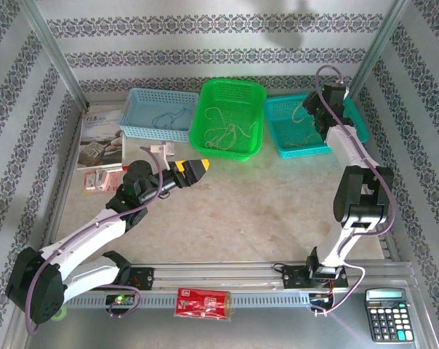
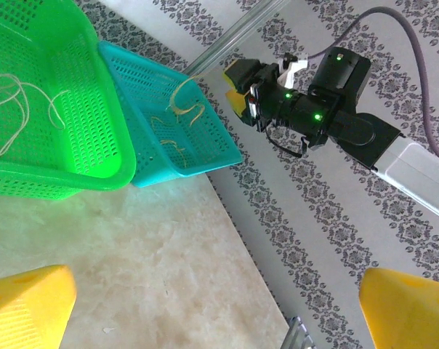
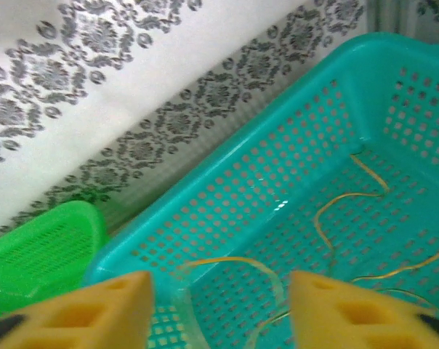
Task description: Untangle the cables
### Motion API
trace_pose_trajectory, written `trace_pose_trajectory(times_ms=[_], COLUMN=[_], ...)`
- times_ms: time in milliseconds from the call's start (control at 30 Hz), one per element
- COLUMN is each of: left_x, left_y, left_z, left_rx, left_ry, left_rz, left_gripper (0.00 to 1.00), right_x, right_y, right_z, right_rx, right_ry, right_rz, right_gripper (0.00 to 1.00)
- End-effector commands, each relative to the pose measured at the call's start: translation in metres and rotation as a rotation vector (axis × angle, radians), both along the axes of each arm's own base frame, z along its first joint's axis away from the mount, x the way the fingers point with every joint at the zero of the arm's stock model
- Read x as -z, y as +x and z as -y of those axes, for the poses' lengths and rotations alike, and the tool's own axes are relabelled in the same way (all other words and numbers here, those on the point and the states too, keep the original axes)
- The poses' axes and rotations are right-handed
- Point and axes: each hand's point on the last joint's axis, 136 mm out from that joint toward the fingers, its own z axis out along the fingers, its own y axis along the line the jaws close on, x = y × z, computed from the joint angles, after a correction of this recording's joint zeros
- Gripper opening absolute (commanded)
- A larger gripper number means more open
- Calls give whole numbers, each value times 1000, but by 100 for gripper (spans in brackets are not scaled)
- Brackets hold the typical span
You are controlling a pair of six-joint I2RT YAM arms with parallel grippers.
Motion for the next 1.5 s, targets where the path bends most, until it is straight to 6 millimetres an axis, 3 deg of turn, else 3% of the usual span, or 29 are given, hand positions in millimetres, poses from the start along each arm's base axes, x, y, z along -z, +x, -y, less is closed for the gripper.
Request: trace_pose_trajectory(times_ms=[0,200,433,533,700,867,967,1133,1333,1467], left_x=[-1,-3,8,14,24,17,10,3,33,60], left_y=[1,1,-2,-2,1,0,1,6,23,41], left_z=[-7,-8,-19,-33,-74,-122,-157,-195,-248,-259], left_rx=[-25,-29,-72,-136,-328,-545,-707,-867,-990,-987], left_ry=[18,14,96,163,300,473,617,853,910,937], left_rz=[19,18,9,-3,26,160,229,333,225,209], left_gripper=[100,100,100,100,100,100,100,100,100,100], right_x=[-25,-44,-46,-43,-40,-39,-36,-19,6,25], right_y=[2,-20,-72,-100,-148,-180,-191,-199,-206,-208], right_z=[-14,-42,-93,-113,-130,-127,-126,-115,-95,-81], right_rx=[-65,-140,-244,-292,-350,-359,-381,-372,-313,-287], right_ry=[29,40,20,2,-48,-103,-156,-269,-401,-518], right_rz=[56,103,137,147,177,205,213,197,192,148], right_gripper=[63,69,80,96,98,98,98,98,98,98])
